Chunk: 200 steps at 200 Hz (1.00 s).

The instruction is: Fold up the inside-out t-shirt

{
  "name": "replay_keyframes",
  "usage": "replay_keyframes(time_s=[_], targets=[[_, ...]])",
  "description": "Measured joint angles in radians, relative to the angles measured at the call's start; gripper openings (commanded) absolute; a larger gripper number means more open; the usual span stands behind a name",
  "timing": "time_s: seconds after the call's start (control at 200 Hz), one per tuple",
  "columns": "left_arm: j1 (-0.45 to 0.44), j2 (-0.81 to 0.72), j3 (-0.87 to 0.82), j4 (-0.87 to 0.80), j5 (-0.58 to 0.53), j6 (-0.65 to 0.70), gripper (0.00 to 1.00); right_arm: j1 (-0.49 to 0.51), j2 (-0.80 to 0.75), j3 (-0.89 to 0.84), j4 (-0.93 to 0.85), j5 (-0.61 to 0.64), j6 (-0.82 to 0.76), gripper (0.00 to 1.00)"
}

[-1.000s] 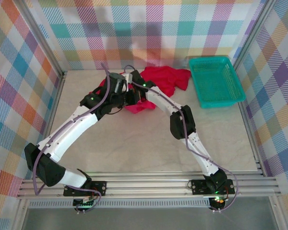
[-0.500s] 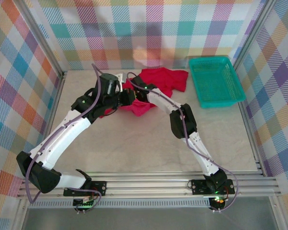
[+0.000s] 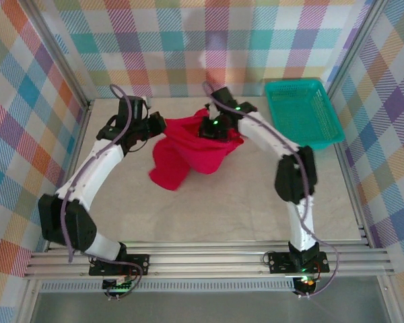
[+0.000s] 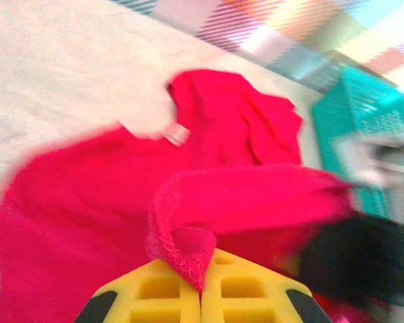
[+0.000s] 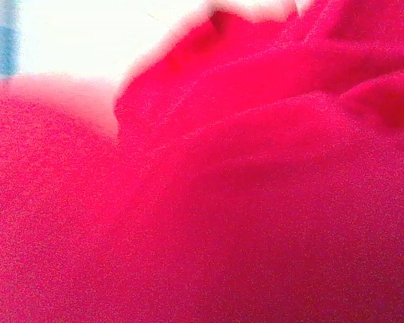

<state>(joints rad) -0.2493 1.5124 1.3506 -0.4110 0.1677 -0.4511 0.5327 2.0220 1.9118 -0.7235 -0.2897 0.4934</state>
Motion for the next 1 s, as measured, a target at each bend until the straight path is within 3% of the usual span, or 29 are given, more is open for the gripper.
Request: replay_keyframes(time_s=[0.11, 0.24, 0.49, 0.785, 0.875, 0.935, 1.0], targets=[[0.037, 0.101, -0.004, 0.006, 0.000, 0.026, 0.00, -0.063, -0.209, -0.081, 0.032, -0.066, -0.003, 0.00], [0.043, 0.157, -0.064, 0.031, -0.005, 0.048, 0.00, -0.142, -0.349, -0.092, 0.069, -0.153, 0.024, 0.00], [0.045, 0.213, -0.176, 0.077, -0.017, 0.063, 0.00, -0.237, -0.432, -0.093, 0.079, -0.270, 0.093, 0.00], [0.045, 0.140, -0.285, 0.124, -0.011, 0.058, 0.00, -0.365, -0.547, -0.316, 0.116, -0.275, 0.193, 0.00], [0.049, 0.081, -0.292, 0.119, -0.010, 0.055, 0.20, -0.336, -0.546, -0.342, 0.167, -0.247, 0.242, 0.00], [0.048, 0.041, -0.285, 0.110, -0.006, 0.049, 0.42, -0.299, -0.543, -0.348, 0.202, -0.225, 0.264, 0.00], [0.039, 0.011, -0.254, 0.091, 0.017, 0.043, 0.53, -0.259, -0.524, -0.343, 0.234, -0.224, 0.272, 0.00]])
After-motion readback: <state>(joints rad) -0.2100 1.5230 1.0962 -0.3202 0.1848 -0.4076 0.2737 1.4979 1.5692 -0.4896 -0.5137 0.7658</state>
